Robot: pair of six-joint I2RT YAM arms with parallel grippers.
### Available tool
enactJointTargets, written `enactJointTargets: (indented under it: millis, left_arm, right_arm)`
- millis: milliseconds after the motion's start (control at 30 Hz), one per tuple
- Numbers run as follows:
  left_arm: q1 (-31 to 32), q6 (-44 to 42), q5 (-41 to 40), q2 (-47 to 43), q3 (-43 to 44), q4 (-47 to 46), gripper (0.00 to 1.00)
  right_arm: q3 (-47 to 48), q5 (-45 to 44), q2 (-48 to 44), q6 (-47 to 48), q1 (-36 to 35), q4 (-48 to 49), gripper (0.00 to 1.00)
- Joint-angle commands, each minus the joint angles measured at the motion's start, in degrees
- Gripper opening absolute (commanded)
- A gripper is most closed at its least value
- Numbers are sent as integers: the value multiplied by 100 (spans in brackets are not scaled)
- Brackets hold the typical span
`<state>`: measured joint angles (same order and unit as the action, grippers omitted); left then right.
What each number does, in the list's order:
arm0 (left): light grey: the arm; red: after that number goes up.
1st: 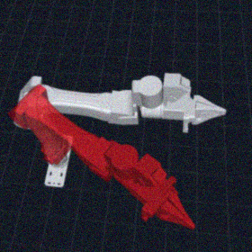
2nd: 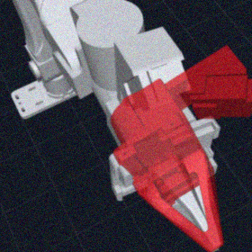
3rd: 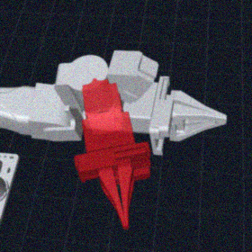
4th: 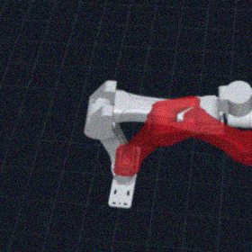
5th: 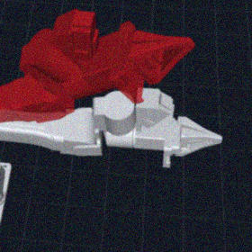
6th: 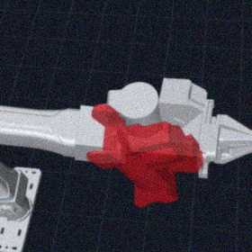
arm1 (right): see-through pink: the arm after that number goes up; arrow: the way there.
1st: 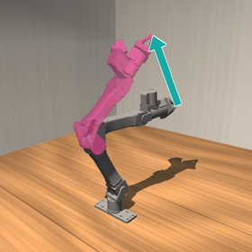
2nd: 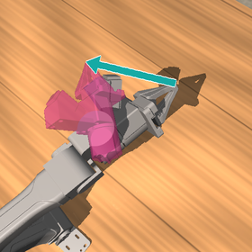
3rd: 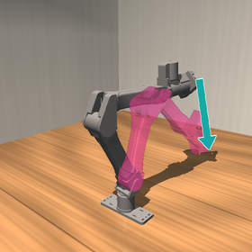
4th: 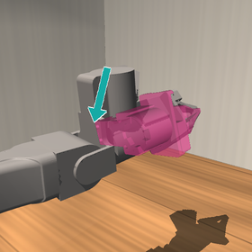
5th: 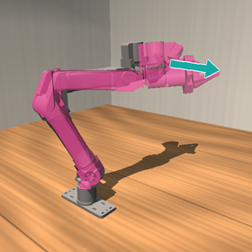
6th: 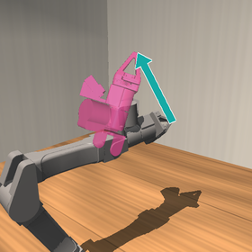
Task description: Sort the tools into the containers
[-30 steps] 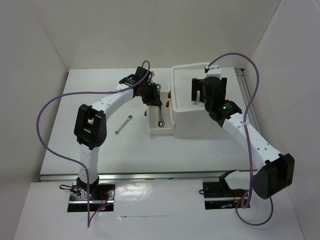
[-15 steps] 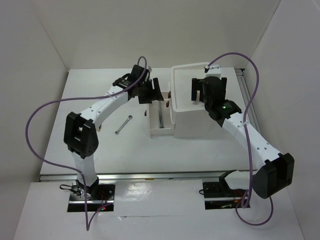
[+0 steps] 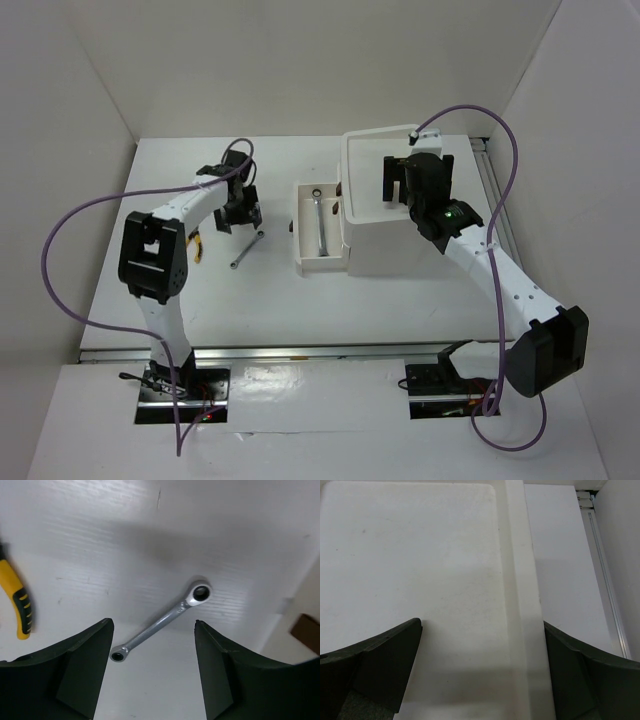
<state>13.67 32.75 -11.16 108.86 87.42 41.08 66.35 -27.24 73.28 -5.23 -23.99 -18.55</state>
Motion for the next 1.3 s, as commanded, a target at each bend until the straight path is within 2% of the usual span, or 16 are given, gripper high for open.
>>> enactJointTargets:
  millis: [0,300,367,500,567,600,633,767,800,833,867,933,1033,1133,1233,1267]
  left_arm:
    - [-135,-454,341,249,-67,84,78]
    - [-189,-621,483,566,-497,-21,77]
    - [-189,-621,483,662,-568,-21,71]
    - [47,-569,281,952,-708,-21,69]
    - [205,-568,62,1093,-708,119,63]
    - [206,-438,61,1224,-708,172,55]
    - [267,-384,-122,1225,-621,285,52]
    - [329,-261,-255,1401,-437,611,47]
    - [329,-261,-255,1453,-384,664,37]
    - [329,-261,-255,1506,-322,717,16]
    - [329,-313,-255,1507,-322,717,4]
    - [329,-313,-255,1507,-322,717,0]
    - [224,-463,69,1507,-322,648,0]
    - [153,-463,473,799,-322,298,0]
    - [153,-384,1377,-37,-383,-186,0]
    - [153,-305,2102,-510,-383,-641,0]
  right_arm:
    - [-254,923,310,-180,-291,-976,100]
    - [-254,923,310,-180,-291,-923,100]
    - [-254,923,257,-180,-291,-923,100]
    - [-307,923,205,-180,-291,-923,100]
    - [-307,871,205,-180,-291,-923,100]
    - [-307,870,144,-180,-291,-923,100]
    - [-307,870,143,-180,-291,-923,100]
    - [-307,870,82,-180,-291,-923,100]
    - [-307,809,82,-180,-291,-975,100]
    - [-307,808,29,-180,-291,-976,100]
    - [-307,748,29,-180,-291,-976,100]
    - [-307,747,-41,-180,-291,-976,100]
    - [-307,695,-41,-180,-291,-976,100]
    - [-307,694,-41,-180,-291,-976,100]
    - [-307,694,11,-180,-291,-976,100]
    - [-307,625,11,-180,-291,-976,100]
